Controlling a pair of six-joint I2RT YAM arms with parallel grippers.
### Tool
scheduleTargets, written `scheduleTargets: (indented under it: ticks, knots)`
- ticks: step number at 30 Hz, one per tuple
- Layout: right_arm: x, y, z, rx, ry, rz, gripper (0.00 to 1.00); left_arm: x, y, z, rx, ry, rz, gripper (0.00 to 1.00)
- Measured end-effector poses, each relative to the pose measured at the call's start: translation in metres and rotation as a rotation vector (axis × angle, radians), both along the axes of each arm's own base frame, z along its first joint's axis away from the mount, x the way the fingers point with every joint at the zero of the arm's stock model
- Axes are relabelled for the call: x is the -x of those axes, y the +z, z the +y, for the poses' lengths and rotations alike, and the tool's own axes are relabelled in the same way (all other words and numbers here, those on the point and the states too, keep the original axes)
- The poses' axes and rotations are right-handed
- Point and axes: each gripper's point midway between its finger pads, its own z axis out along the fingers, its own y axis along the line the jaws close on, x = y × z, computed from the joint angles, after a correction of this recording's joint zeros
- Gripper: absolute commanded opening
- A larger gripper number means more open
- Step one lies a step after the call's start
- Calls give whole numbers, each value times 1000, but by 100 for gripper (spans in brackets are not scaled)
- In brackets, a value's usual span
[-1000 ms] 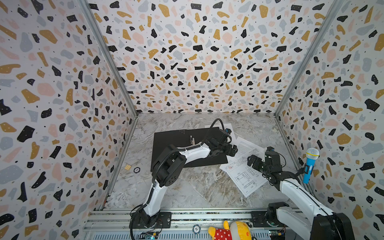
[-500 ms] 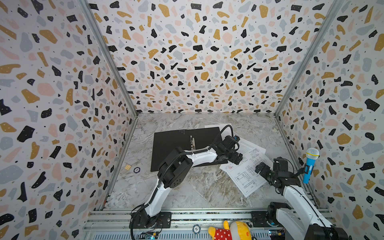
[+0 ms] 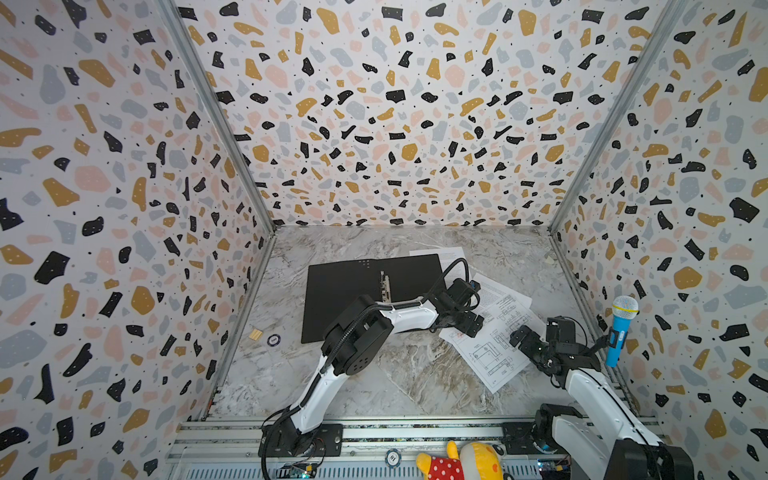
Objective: Put the files into the folder
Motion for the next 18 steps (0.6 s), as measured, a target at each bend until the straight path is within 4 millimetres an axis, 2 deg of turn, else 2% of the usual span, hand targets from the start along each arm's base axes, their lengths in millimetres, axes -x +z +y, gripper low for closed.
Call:
scheduleTargets:
  ticks: [11,18]
  knots:
    - [-11,4,6,-55,11,-55,99,12,-1,-6,1,-27,10,92]
    - [-15,5,12,-86,30,-76,99,12,-1,-6,0,-22,18,91]
